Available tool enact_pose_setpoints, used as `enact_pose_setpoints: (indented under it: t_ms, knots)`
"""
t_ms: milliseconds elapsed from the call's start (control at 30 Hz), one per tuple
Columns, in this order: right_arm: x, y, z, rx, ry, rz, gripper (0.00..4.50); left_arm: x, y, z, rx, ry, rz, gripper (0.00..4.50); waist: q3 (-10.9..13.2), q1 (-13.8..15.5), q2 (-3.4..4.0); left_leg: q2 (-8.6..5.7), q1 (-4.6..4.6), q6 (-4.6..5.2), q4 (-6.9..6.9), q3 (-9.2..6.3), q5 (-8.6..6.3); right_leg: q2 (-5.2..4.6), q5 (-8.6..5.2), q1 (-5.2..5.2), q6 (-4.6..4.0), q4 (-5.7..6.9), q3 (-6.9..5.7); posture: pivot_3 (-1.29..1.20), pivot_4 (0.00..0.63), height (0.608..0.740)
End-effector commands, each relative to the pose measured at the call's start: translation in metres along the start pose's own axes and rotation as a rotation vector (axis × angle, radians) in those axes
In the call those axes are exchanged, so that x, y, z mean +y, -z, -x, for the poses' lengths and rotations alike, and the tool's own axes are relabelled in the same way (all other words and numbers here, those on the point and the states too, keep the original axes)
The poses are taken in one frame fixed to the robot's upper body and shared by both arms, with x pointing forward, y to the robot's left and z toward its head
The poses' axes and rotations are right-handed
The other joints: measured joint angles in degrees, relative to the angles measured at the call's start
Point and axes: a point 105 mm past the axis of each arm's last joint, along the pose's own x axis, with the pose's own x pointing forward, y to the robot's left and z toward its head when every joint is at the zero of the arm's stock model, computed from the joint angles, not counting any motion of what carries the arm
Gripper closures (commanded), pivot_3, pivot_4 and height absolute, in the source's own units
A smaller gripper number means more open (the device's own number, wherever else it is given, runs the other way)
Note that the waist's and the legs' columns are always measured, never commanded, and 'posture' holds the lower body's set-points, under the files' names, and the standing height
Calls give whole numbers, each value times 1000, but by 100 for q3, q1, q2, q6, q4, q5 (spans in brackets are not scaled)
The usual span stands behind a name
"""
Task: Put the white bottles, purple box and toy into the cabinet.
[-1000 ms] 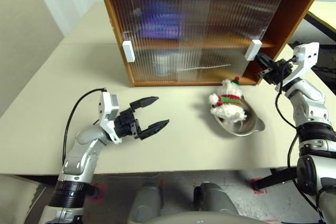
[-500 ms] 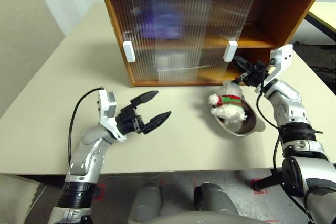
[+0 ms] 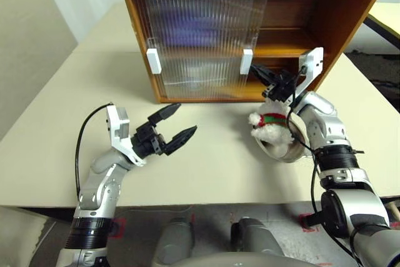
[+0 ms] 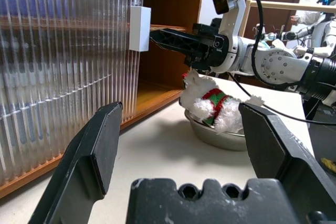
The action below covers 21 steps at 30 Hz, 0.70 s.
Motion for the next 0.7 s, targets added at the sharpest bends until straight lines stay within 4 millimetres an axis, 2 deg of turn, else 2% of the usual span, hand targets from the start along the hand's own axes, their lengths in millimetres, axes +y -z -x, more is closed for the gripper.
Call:
enact_pose_setpoints:
  t_ms: [33, 167, 233, 267, 333, 433, 667, 700]
  knots:
    - [13, -2, -9, -7, -65, -3, 4459, -2, 0, -1, 7, 8, -14, 0, 0, -6, 0, 1, 2, 0, 0, 0, 0, 2, 0, 0, -2, 1, 0, 207, 0, 740]
    - [13, -3, -9, -7, -64, -2, 4459, -3, 1, -2, 2, 13, -10, 0, 0, -8, 0, 4, 5, 0, -1, -1, 0, 10, -1, -2, -7, 7, 0, 201, 0, 740]
    - [6, -4, -3, 0, -43, 4, 4459, -5, 2, -4, 4, 20, -7, 0, 0, -9, 0, 5, 6, 0, -1, -2, 0, 12, -3, -2, -10, 8, 0, 194, 0, 740]
    - [2, -5, 1, 7, -33, 7, 4259, -5, 2, -4, 7, 25, -7, 0, 0, -7, 0, 5, 6, 0, -1, -3, 0, 13, -4, -2, -11, 9, 0, 194, 0, 740]
    - [-8, -7, 12, 24, -19, 16, 3756, -6, 2, -4, 9, 29, -7, 0, 0, 8, 0, 4, 5, 0, 0, -3, 0, 12, -4, -2, -11, 8, 0, 194, 0, 740]
    - [-24, -11, 37, 94, 1, 55, 2665, -5, 3, -4, 11, 32, -8, 0, 0, 72, 0, 1, -1, 0, 3, -3, 0, 5, -7, -2, -6, 3, -2, 187, 0, 740]
    - [-38, -28, 74, 242, -1, 14, 110, -4, 3, -6, 11, 42, -11, 0, 0, 151, 0, 0, -11, 0, 2, -2, 0, 2, -12, -1, 0, -21, -1, 176, 0, 740]
    - [-38, -31, 79, 265, -1, -3, 46, -5, 4, -6, 11, 44, -11, 0, 0, 156, 1, 0, -11, 0, 2, -2, 0, 1, -12, -1, 0, -24, -1, 176, 0, 740]
